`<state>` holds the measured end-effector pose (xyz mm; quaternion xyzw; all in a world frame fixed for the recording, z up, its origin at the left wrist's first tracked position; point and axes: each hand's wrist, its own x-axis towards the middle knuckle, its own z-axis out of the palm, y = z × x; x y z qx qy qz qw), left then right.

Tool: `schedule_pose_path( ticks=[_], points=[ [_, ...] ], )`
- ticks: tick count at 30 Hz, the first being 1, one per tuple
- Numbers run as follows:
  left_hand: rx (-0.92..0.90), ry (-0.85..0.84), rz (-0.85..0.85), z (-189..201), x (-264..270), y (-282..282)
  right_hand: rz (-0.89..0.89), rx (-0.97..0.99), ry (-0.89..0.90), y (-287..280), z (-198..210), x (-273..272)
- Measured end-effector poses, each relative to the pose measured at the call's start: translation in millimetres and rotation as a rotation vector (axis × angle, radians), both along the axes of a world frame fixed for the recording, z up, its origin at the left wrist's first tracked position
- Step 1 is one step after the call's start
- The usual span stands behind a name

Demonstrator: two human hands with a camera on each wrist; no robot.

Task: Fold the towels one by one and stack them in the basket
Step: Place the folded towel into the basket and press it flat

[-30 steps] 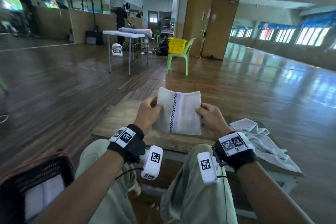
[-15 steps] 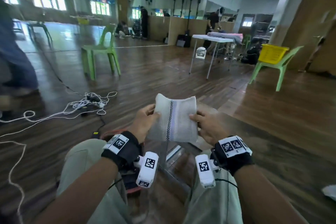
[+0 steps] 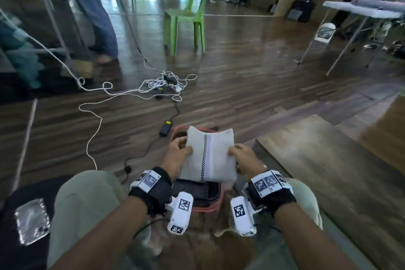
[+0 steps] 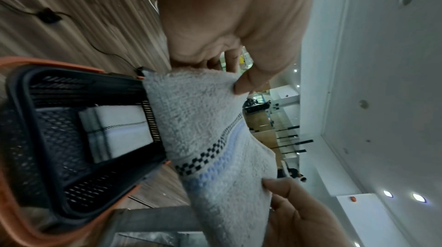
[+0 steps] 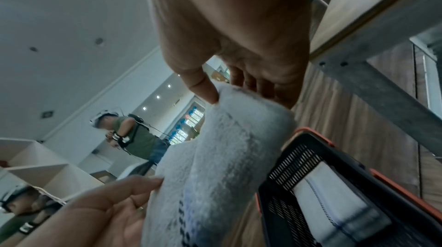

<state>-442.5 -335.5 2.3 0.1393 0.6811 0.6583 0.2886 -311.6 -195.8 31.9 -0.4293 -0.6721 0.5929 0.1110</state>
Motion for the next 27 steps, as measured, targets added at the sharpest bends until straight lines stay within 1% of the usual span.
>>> schedule_pose_path(
  ticks=[3, 6, 9, 12, 15, 18, 22, 27],
  points=[
    [-0.078, 0.004, 0.044, -35.8, -25.3, 11.7, 0.025, 0.005, -0.019, 10.8, -33.3, -30.3],
    [-0.191, 0.010, 0.098, -75.2, -49.6, 30.0, 0.022, -0.028, -0.067, 23.6, -80.0, -60.4],
    [-0.280, -0.017, 0.150, -120.3, -72.4, 52.6, 0.022, -0.082, -0.169, 37.6, -134.9, -88.5],
    [-0.355, -0.059, 0.119, -167.5, -91.4, 74.5, 0.013, -0.171, -0.259, 53.1, -180.0, -112.3],
    [-0.421, -0.071, 0.068, -212.2, -117.3, 94.3, 0.010, -0.198, -0.314, 74.6, -219.7, -137.7],
    [-0.444, -0.044, 0.030, -248.5, -145.4, 116.1, -0.002, -0.178, -0.327, 96.7, -256.0, -166.4],
    [-0.415, -0.027, 0.026, -283.9, -174.9, 146.1, -0.077, -0.148, -0.322, 123.3, -296.6, -199.9],
    [-0.415, -0.097, 0.012, -315.0, -190.0, 164.9, -0.130, -0.132, -0.336, 139.7, -324.7, -213.1]
  ],
)
